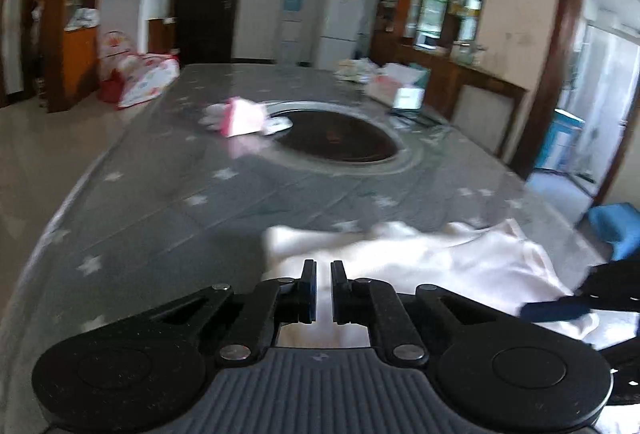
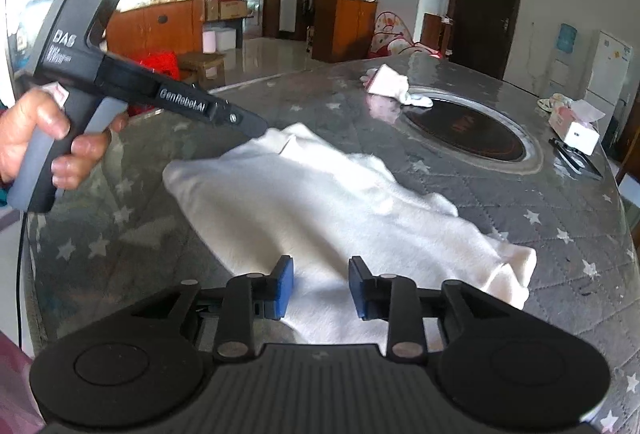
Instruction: Fold clothes
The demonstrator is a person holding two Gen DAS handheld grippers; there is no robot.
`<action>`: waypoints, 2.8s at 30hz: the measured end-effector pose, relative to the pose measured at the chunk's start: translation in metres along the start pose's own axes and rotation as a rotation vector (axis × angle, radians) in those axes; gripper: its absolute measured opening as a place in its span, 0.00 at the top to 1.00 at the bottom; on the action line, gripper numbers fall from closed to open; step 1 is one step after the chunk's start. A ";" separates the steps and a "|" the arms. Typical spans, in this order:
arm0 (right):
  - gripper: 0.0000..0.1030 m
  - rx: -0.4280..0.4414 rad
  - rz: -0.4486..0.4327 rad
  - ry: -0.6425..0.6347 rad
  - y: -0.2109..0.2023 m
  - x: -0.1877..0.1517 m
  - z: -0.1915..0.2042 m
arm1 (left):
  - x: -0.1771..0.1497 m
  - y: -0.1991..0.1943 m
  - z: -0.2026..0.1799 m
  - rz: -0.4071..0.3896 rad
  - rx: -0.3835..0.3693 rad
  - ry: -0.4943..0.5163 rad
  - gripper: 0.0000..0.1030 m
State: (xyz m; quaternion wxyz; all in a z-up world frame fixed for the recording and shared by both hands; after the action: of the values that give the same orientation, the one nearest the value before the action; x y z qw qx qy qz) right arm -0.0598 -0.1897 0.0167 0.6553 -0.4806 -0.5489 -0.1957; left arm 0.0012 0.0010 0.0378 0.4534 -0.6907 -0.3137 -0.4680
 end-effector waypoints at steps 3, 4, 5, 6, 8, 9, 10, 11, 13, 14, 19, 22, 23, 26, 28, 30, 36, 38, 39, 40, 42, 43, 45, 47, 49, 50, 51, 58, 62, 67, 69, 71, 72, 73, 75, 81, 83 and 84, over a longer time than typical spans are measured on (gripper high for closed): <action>0.71 -0.025 -0.011 0.031 0.000 0.005 -0.013 | 0.001 0.017 -0.010 0.029 -0.044 0.018 0.91; 0.71 -0.043 -0.011 0.039 0.002 0.006 -0.020 | 0.000 0.025 -0.012 0.044 -0.051 0.015 0.91; 0.71 -0.061 -0.011 0.047 0.004 0.007 -0.027 | -0.001 0.032 -0.012 0.057 -0.055 0.011 0.91; 0.71 -0.078 -0.011 0.055 0.005 0.008 -0.034 | -0.002 0.038 -0.012 0.068 -0.055 0.007 0.91; 0.71 -0.108 -0.002 0.072 0.011 0.007 -0.048 | -0.004 0.051 -0.009 0.091 -0.045 -0.008 0.91; 0.71 -0.124 0.003 0.085 0.014 0.006 -0.056 | -0.005 0.055 -0.008 0.099 -0.039 -0.012 0.91; 0.71 -0.140 0.005 0.101 0.017 0.005 -0.064 | -0.007 0.059 -0.006 0.105 -0.033 -0.016 0.91; 0.71 -0.154 0.010 0.121 0.020 0.003 -0.072 | -0.008 0.061 -0.004 0.106 -0.031 -0.018 0.91; 0.72 -0.175 0.019 0.152 0.026 -0.001 -0.085 | -0.009 0.063 -0.003 0.100 -0.033 -0.023 0.91; 0.74 -0.182 0.027 0.160 0.029 -0.004 -0.089 | -0.009 0.063 -0.003 0.099 -0.033 -0.022 0.91; 0.74 -0.198 0.034 0.189 0.034 -0.011 -0.098 | -0.006 0.061 -0.003 0.107 -0.042 -0.031 0.84; 0.68 -0.200 0.026 0.150 0.027 -0.006 -0.087 | -0.002 0.052 -0.006 0.093 -0.043 -0.024 0.63; 0.67 -0.197 0.020 0.143 0.023 -0.005 -0.084 | -0.001 0.048 -0.007 0.086 -0.041 -0.019 0.57; 0.61 -0.192 -0.002 0.128 0.012 0.002 -0.071 | 0.001 0.031 -0.013 0.058 -0.040 -0.008 0.52; 0.56 -0.190 -0.021 0.092 0.003 0.002 -0.056 | 0.000 0.017 -0.017 0.035 -0.041 0.003 0.52; 0.56 -0.185 -0.035 0.056 -0.006 0.001 -0.042 | -0.004 0.001 -0.021 0.011 -0.032 0.026 0.53; 0.59 -0.177 -0.034 -0.049 -0.024 -0.008 -0.009 | -0.021 -0.038 -0.027 -0.033 -0.034 0.070 0.63; 0.60 -0.181 -0.022 -0.061 -0.024 -0.012 -0.006 | -0.027 -0.042 -0.026 -0.027 -0.029 0.079 0.65; 0.60 -0.180 -0.014 -0.054 -0.024 -0.016 -0.006 | -0.030 -0.041 -0.025 -0.017 -0.020 0.083 0.66; 0.60 -0.183 -0.011 -0.053 -0.024 -0.019 -0.006 | -0.032 -0.039 -0.023 -0.006 -0.011 0.086 0.68; 0.60 -0.186 -0.015 -0.050 -0.023 -0.025 -0.007 | -0.037 -0.034 -0.019 0.008 0.006 0.099 0.68; 0.60 -0.187 -0.020 -0.046 -0.022 -0.028 -0.008 | -0.040 -0.031 -0.018 0.011 0.017 0.107 0.68; 0.59 -0.185 -0.025 -0.025 -0.023 -0.029 -0.011 | -0.043 -0.030 -0.013 0.010 0.020 0.088 0.68; 0.59 -0.185 -0.023 -0.015 -0.026 -0.027 -0.012 | -0.041 -0.030 -0.012 0.015 0.022 0.080 0.67; 0.61 -0.189 -0.030 -0.030 -0.034 -0.023 -0.010 | -0.041 -0.031 -0.012 0.016 0.027 0.091 0.66; 0.65 -0.190 -0.032 -0.036 -0.037 -0.022 -0.010 | -0.041 -0.030 -0.010 0.017 0.025 0.086 0.66; 0.67 -0.190 -0.030 -0.030 -0.042 -0.021 -0.011 | -0.042 -0.031 -0.010 0.018 0.024 0.079 0.66; 0.74 -0.224 0.013 -0.028 -0.044 -0.039 -0.023 | -0.043 -0.030 -0.010 0.021 0.026 0.075 0.65; 0.75 -0.227 0.000 -0.003 -0.055 -0.036 -0.025 | -0.043 -0.030 -0.011 0.023 0.031 0.077 0.65; 0.75 -0.231 0.026 0.018 -0.054 -0.044 -0.028 | -0.043 -0.030 -0.010 0.026 0.035 0.071 0.62; 0.75 -0.228 0.031 0.024 -0.054 -0.046 -0.028 | -0.043 -0.029 -0.008 0.029 0.038 0.063 0.60; 0.75 -0.220 0.015 0.031 -0.059 -0.039 -0.029 | -0.042 -0.028 -0.006 0.035 0.038 0.053 0.59; 0.75 -0.223 0.002 0.038 -0.062 -0.036 -0.030 | -0.042 -0.028 -0.006 0.035 0.038 0.053 0.59; 0.75 -0.227 -0.011 0.045 -0.064 -0.032 -0.032 | -0.042 -0.028 -0.006 0.036 0.038 0.053 0.58; 0.75 -0.237 -0.015 0.054 -0.064 -0.031 -0.035 | -0.042 -0.029 -0.006 0.034 0.039 0.054 0.58; 0.72 -0.256 0.008 0.046 -0.057 -0.040 -0.038 | -0.041 -0.030 -0.004 0.042 0.041 0.036 0.55; 0.72 -0.265 -0.004 0.036 -0.060 -0.034 -0.036 | -0.038 -0.031 -0.003 0.048 0.039 0.020 0.53; 0.71 -0.264 -0.011 0.029 -0.062 -0.031 -0.036 | -0.037 -0.031 -0.003 0.050 0.040 0.014 0.52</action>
State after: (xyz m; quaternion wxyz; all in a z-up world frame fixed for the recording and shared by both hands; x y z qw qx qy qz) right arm -0.0995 -0.2569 0.0167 0.5932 -0.5566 -0.5115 -0.2768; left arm -0.0404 0.0103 0.0139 0.4807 -0.6861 -0.3023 -0.4548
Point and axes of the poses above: each gripper's, at about its wrist camera, not at the fingertips, and y roughly the way its jaws point, z to its left, x to its top, the point moved 1 cm from there along y, roughly the way its jaws point, and after that the axes turned 15 degrees about -z, right-handed, at the moved point
